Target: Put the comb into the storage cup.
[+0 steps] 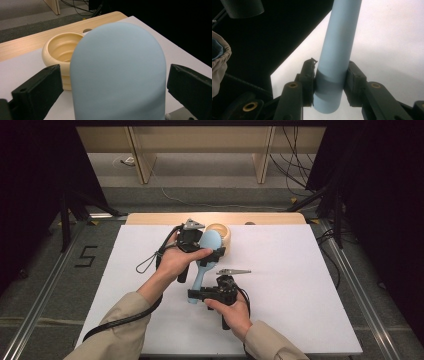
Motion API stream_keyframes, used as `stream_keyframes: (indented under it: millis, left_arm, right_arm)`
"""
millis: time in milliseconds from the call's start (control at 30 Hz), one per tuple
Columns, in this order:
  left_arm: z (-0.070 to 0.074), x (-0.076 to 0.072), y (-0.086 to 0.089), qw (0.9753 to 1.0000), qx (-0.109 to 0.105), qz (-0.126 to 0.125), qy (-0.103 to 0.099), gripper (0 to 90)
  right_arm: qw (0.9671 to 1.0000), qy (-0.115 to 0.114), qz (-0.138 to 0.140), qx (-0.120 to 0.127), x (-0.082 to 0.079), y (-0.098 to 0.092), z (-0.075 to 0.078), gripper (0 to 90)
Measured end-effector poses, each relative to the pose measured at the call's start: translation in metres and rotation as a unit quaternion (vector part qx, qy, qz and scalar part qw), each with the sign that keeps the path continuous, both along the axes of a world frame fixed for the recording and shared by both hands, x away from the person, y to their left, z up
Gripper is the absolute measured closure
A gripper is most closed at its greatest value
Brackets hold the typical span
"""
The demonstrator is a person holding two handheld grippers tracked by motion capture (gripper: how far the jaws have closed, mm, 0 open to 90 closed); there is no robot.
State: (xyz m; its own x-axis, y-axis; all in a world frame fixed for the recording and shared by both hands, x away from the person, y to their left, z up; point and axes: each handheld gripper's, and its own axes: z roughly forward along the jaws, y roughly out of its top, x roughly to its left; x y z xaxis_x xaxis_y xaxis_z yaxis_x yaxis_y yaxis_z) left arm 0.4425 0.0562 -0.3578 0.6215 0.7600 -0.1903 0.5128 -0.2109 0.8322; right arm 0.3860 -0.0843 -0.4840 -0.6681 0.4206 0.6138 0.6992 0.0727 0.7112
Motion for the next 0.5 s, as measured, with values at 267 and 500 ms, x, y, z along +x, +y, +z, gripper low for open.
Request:
stream_keyframes:
  millis: [267,500]
  left_arm:
    - [0.0016,0.0033,-0.0024,1.0000,0.004,0.001,-0.001,0.0]
    - [0.0033,0.0039,-0.0042,1.0000,0.003,-0.001,-0.004,0.0]
  right_arm:
    - [1.0000,0.000,0.001,0.000,-0.0003,0.0004,0.0001,65.0]
    - [1.0000,0.000,0.001,0.001,-0.0001,0.0000,0.0007,65.0]
